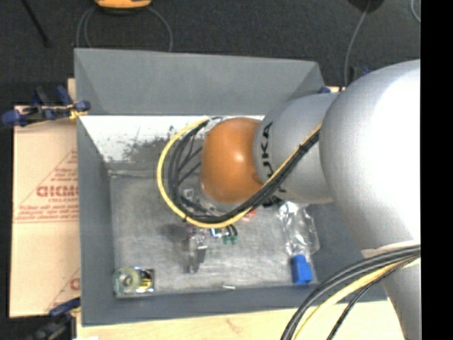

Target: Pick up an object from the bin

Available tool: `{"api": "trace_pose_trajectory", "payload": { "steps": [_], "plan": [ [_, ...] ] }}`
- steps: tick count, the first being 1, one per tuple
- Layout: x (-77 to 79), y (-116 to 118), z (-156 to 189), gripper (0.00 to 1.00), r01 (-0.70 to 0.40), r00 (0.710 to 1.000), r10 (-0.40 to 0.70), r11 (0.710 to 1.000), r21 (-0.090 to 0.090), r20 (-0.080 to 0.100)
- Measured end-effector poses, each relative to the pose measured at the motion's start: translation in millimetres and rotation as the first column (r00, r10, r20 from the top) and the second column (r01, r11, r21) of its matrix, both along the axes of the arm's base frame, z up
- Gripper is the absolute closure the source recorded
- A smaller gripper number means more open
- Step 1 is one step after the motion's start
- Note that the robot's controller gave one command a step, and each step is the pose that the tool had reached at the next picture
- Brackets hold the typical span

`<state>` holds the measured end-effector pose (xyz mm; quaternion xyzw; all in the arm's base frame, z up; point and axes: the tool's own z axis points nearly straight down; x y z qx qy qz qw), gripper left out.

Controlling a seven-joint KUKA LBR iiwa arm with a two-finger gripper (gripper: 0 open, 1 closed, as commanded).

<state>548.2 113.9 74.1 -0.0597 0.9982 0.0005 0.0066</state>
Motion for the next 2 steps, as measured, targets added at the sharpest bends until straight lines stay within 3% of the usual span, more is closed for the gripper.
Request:
{"api": "trace_pose_trajectory", "payload": {
  "steps": [1, 2],
  "plan": [
    [1.9, 0, 2, 1.00, 0.004, 1.000, -0.004, 1.000, 0.004, 0.009],
    [13.5, 9, 147, 1.00, 0.033, 0.999, -0.033, 0.999, 0.003, -0.001]
  ]
}}
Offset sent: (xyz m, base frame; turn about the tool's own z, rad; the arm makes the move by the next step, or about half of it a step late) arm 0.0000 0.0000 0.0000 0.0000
